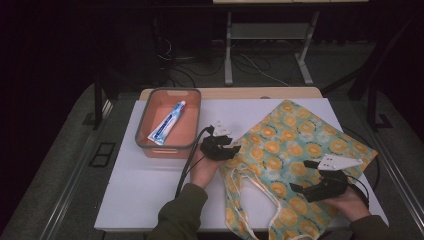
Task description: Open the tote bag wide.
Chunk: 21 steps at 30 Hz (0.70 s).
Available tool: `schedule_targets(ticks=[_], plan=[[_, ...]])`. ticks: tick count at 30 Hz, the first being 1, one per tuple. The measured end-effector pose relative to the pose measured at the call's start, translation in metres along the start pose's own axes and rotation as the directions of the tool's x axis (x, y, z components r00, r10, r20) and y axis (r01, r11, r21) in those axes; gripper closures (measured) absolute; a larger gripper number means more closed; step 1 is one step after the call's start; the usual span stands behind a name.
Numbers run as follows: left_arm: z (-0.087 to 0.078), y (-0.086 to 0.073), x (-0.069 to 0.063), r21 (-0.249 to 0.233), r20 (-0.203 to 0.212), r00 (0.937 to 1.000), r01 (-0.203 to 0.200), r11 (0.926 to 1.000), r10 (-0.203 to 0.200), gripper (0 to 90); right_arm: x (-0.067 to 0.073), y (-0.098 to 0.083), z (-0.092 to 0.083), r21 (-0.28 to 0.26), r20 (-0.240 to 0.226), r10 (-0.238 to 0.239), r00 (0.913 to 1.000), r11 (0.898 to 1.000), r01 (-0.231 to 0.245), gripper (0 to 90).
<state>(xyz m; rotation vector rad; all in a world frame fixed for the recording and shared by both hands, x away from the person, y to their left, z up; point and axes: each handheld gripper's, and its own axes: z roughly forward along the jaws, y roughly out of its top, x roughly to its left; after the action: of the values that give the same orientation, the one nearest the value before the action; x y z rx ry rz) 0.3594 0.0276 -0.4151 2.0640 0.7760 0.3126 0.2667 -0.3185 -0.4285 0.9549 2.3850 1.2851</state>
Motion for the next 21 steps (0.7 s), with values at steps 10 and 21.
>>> schedule_targets(ticks=[10, 21], plan=[[-0.064, -0.038, -0.017, -0.054, 0.091, 0.9956, -0.016, 0.9984, 0.021, 29.6, 0.02, 0.014, 0.012, 0.045, -0.063, -0.011, 0.9979, 0.999, 0.013, 7.3], [-0.112, -0.09, -0.002, -0.061, 0.091, 0.9958, 0.015, 0.998, -0.009, 6.9, 0.039, 0.024, 0.041, 0.132, -0.113, -0.037, 0.9929, 0.99, 0.052, 19.6]])
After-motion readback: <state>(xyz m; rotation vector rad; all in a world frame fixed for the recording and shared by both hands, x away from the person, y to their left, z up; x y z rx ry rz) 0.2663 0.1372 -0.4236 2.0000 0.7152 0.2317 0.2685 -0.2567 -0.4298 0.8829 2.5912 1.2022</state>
